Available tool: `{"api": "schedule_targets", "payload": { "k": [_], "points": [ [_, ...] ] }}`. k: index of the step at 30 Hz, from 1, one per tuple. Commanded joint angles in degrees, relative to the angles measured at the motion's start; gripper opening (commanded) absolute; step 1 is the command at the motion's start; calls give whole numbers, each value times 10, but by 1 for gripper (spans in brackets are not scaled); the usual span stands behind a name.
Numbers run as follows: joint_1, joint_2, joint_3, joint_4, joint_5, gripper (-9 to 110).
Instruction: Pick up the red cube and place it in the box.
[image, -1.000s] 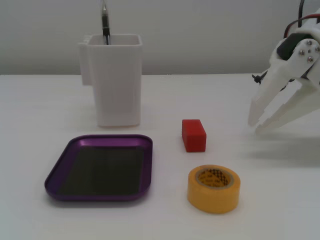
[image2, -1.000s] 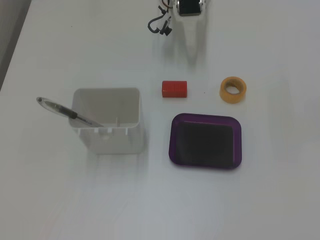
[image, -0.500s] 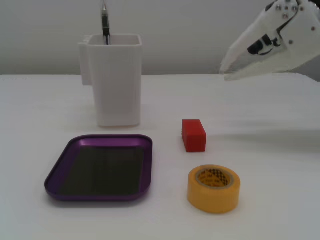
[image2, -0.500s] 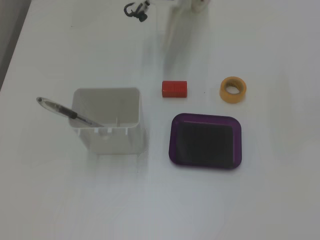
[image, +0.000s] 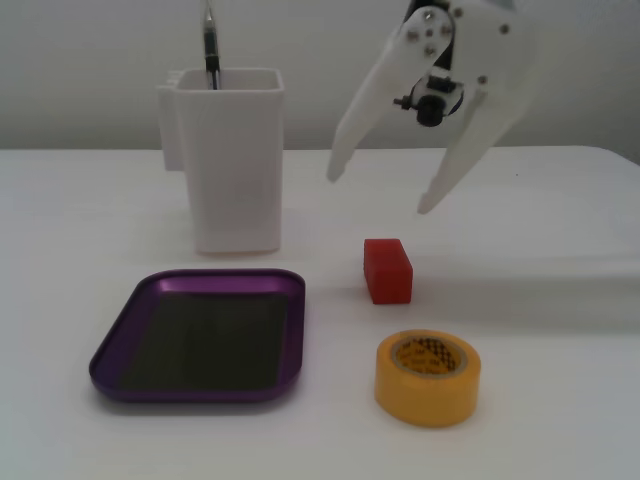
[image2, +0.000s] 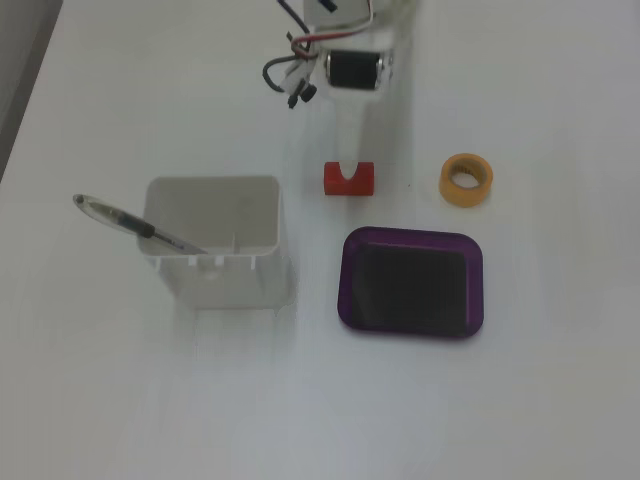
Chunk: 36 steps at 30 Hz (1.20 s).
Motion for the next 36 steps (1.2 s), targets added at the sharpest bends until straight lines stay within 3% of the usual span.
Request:
{"api": "schedule_targets", "payload": {
  "k": [1,20,32,36],
  "points": [
    [-4,-85,-76,15,-25,24],
    [5,-163,-76,5,-70,23],
    [5,-162,-24,-33,-100,13],
    [4,-159,-29,-26,-95,-2]
  ]
}}
